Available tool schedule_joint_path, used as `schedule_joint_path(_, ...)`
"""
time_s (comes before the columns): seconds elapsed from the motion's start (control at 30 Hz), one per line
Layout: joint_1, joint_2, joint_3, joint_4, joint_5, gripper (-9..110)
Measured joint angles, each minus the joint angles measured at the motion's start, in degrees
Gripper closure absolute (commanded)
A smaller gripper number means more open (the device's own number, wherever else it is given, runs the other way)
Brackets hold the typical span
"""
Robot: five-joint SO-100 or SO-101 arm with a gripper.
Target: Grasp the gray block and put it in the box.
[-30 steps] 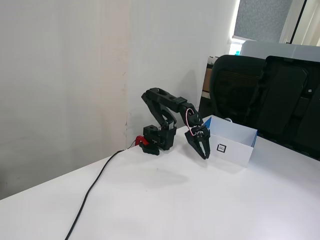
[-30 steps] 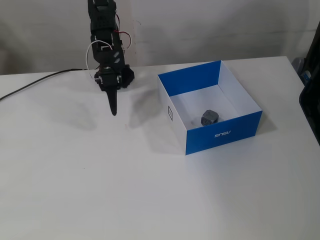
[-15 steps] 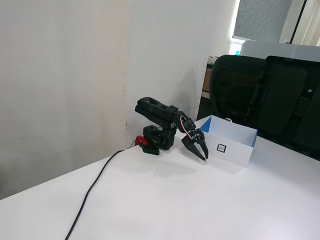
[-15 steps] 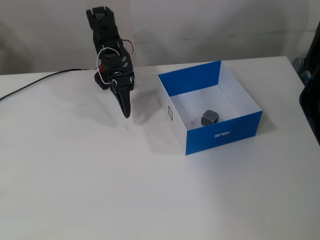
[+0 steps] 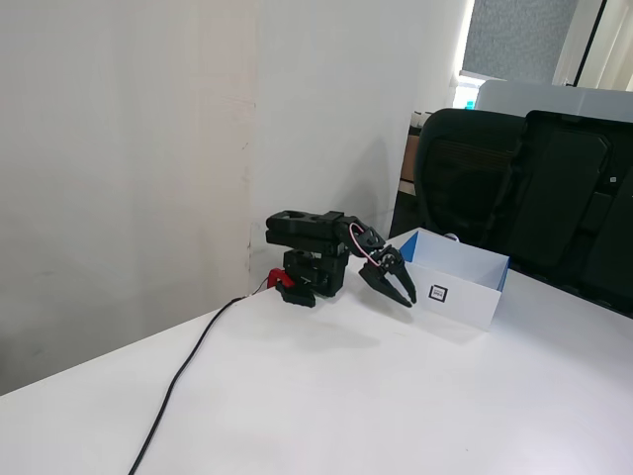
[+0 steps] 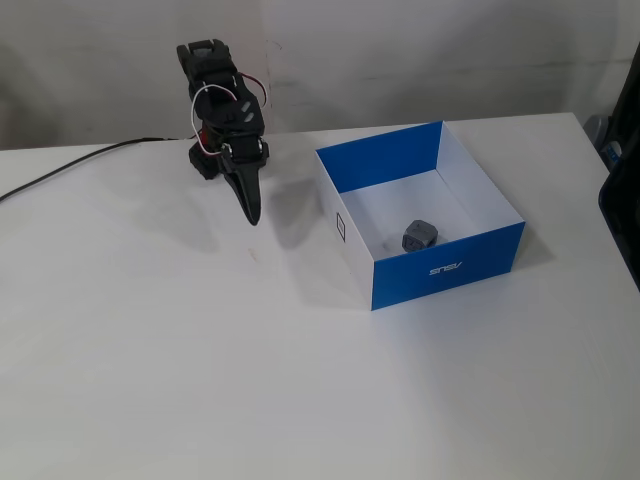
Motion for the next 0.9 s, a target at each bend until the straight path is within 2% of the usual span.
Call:
schedule_joint_path(0.37, 2.7, 4.0, 0.0, 7.6, 0.8, 101)
schedule_joint_path(0.9, 2.3, 4.2, 0.0, 7.7, 0.8, 101)
